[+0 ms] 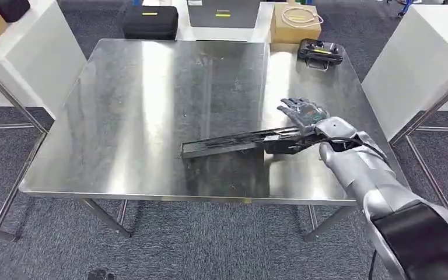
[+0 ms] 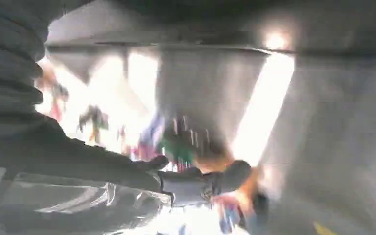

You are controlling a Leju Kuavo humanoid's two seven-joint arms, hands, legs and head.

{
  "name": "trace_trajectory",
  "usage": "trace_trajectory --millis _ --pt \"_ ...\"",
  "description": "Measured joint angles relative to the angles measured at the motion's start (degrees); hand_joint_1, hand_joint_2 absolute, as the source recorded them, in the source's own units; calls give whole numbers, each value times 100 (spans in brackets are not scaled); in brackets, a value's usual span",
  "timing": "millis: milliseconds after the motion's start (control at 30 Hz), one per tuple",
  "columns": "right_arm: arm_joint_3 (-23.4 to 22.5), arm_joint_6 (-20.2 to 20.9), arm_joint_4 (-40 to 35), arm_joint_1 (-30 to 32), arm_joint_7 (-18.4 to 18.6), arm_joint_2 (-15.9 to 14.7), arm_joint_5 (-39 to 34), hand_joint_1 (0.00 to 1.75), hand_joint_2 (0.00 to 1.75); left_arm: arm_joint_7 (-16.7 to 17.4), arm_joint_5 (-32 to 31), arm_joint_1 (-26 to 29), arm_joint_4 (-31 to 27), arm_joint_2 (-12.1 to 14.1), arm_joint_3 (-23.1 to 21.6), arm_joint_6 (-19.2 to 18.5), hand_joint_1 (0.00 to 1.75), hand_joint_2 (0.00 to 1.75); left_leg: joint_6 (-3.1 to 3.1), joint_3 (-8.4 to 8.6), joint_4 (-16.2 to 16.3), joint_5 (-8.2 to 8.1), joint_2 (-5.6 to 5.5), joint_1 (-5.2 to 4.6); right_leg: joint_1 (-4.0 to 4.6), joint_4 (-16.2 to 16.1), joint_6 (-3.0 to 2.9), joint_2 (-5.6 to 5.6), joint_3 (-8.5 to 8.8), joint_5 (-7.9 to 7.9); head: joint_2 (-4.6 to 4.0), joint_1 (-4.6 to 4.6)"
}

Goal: Take the parts from the cabinet and place them on the table.

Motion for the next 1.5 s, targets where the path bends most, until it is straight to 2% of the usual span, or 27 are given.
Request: trace_trajectory --millis 200,233,267,300,333,367,433,467,500,533,600,633,667,767,833,867,967,1033,1067,1133,1167,1267,1300,1333,1367,1433,1500 --pt "-494 301 9 2 120 -81 -318 0 175 39 -13 4 0 0 2 -137 0 0 16 -16 0 11 0 -7 -2 -13 18 0 -11 15 0 -4" --pt "-526 314 9 0 129 -83 -316 0 175 48 -29 2 0 2 2 -135 0 0 61 -28 32 -15 2 -62 -23 -78 79 -2 12 49 0 -2" --pt "-557 314 9 -1 153 -96 -310 0 175 59 -48 3 0 4 2 -135 0 0 119 -9 -5 19 7 -35 -59 -97 118 -1 41 75 0 -13" --pt "-577 314 9 -6 177 -120 -305 0 175 74 -55 3 0 4 2 -140 0 0 153 32 -88 66 18 30 2 -82 122 1 25 61 0 0" --pt "-601 314 7 -17 188 -138 -301 0 175 81 -61 1 0 -7 2 -142 0 0 160 53 -125 97 29 51 -23 40 97 -3 -48 -34 0 -2" --pt "-616 314 9 -30 199 -160 -285 0 175 83 -70 -3 0 -7 2 -144 0 0 185 42 -127 112 35 54 -12 329 38 -2 -176 -213 0 15" --pt "-642 314 13 -5 223 -203 -266 0 175 92 -98 -2 0 -13 2 -148 0 0 194 18 -125 119 36 52 -18 1386 -53 -2 -652 -658 0 22" --pt "-644 314 20 32 229 -223 -259 0 175 103 -101 -2 0 -13 0 -148 0 0 193 6 -122 124 35 52 -14 1787 -52 -1 -839 -784 0 31" --pt "-647 314 26 59 231 -238 -259 0 175 109 -101 -1 0 -13 0 -148 0 0 182 -3 -122 136 33 51 -1 1885 -19 0 -879 -782 0 24" --pt "-649 314 28 71 232 -251 -257 0 175 118 -101 -1 0 -15 2 -148 0 0 170 -13 -118 144 30 50 -2 1696 18 -1 -765 -704 0 26" --pt "-655 314 28 64 231 -262 -257 0 175 118 -101 -2 0 -17 2 -151 0 0 133 -23 -113 167 31 50 -3 690 95 -4 -186 -373 0 24" --pt "-657 314 28 53 236 -267 -255 0 175 120 -103 -4 0 -20 0 -151 0 0 110 -31 -94 177 31 47 -12 134 96 -11 145 -246 0 31" --pt "-660 314 28 40 238 -267 -253 0 175 120 -103 -5 0 -20 0 -151 0 0 74 -65 -57 166 32 4 35 15 37 -3 206 -203 0 26" --pt "-664 314 28 40 245 -282 -240 0 175 125 -109 -1 0 -24 0 -151 0 0 -37 -86 -83 228 41 50 61 21 -103 -2 152 -124 0 26" --pt "-664 314 28 35 253 -276 -240 0 175 133 -109 -3 0 -4 2 -151 0 0 -87 -144 -25 195 37 75 -59 -21 -186 -6 160 -61 0 31" --pt "-664 323 28 33 273 -269 -240 0 175 138 -109 -1 0 -11 0 -153 0 0 -183 -245 268 -109 37 98 -47 -22 -252 -9 139 -26 0 0" --pt "-664 351 28 36 304 -273 -235 0 175 155 -116 1 0 -13 0 -168 0 0 -341 -742 1632 -843 42 218 -37 -6 -283 -13 54 29 0 -7" --pt "-664 362 31 42 312 -278 -229 0 175 160 -118 0 0 -13 0 -183 0 0 -372 -691 1714 -832 44 261 -39 14 -255 -9 3 49 0 -9" --pt "-664 388 31 42 319 -282 -227 0 175 166 -118 -1 0 -11 0 -183 0 0 -375 -415 1326 -652 46 285 -44 32 -241 -4 -21 61 0 -11" --pt "-664 390 31 34 321 -297 -224 0 175 166 -118 -8 -2 -9 0 -184 0 0 -326 306 231 -300 42 296 -45 43 -205 0 -25 84 0 -11" --pt "-666 390 31 28 328 -304 -222 0 175 166 -118 -19 -7 -7 0 -188 0 0 -303 383 70 -396 40 279 -25 41 -167 -1 -38 108 0 -4" --pt "-664 399 31 10 352 -317 -207 0 175 166 -118 -15 -7 -9 0 -203 0 0 -207 308 83 -298 39 202 -27 8 -52 -10 -75 183 0 -2" --pt "-664 401 31 9 363 -313 -205 0 175 166 -118 -17 -9 -9 2 -205 0 0 -145 299 29 -240 42 195 -14 -25 11 -7 -74 226 0 -6" --pt "-664 401 31 2 374 -319 -202 0 175 166 -118 -25 -9 -13 2 -212 0 0 -71 314 -81 -137 73 258 7 56 10 -20 -135 159 0 6" --pt "-664 408 31 -1 387 -335 -200 0 175 166 -122 -33 -9 -24 2 -218 0 0 -29 285 -112 -82 75 228 0 216 -27 -11 -246 -26 0 0" --pt "-664 414 33 4 420 -365 -167 0 175 166 -120 -40 -15 -22 4 -223 0 0 42 155 -108 6 69 207 -3 1101 -121 -7 -576 -547 0 17" --pt "-662 414 50 39 450 -376 -130 0 175 168 -118 -39 -15 -22 4 -249 0 0 46 12 -101 107 70 189 -4 1881 -84 -6 -828 -851 0 20"
